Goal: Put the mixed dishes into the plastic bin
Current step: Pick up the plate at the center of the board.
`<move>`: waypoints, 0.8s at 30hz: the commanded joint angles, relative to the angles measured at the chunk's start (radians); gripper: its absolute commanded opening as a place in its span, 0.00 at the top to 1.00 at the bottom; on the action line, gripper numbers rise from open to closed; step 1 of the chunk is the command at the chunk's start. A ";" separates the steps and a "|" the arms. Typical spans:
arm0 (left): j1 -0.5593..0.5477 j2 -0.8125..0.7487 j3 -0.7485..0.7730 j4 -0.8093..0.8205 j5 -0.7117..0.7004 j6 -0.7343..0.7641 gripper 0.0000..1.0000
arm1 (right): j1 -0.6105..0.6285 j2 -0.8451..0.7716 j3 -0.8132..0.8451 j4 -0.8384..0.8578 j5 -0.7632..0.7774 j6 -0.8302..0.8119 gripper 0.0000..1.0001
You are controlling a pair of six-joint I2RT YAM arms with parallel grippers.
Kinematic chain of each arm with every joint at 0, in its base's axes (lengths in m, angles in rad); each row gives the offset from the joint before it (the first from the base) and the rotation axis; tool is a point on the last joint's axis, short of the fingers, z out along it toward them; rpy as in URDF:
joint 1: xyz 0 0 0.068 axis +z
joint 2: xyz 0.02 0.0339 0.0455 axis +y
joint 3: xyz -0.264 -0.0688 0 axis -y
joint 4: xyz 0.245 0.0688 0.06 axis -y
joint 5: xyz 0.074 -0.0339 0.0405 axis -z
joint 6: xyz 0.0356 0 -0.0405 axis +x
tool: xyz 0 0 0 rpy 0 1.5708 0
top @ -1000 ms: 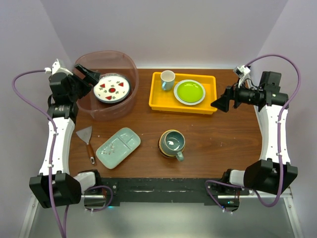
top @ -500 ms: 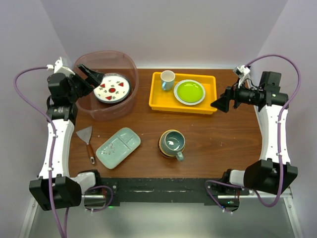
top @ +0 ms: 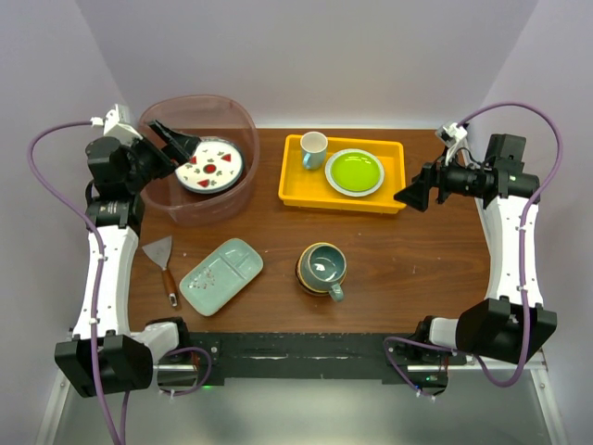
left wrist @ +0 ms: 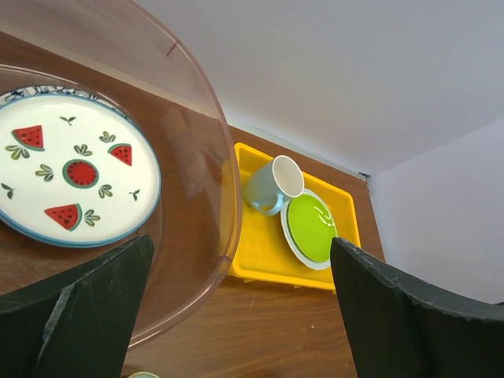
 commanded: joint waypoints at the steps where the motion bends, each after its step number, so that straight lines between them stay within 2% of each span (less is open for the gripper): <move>1: 0.007 -0.024 0.025 0.074 0.082 0.016 0.00 | -0.002 -0.028 0.012 -0.012 -0.044 -0.018 0.02; 24: 0.005 -0.044 0.028 0.114 0.211 -0.004 0.00 | -0.004 -0.025 0.031 -0.053 -0.054 -0.058 0.02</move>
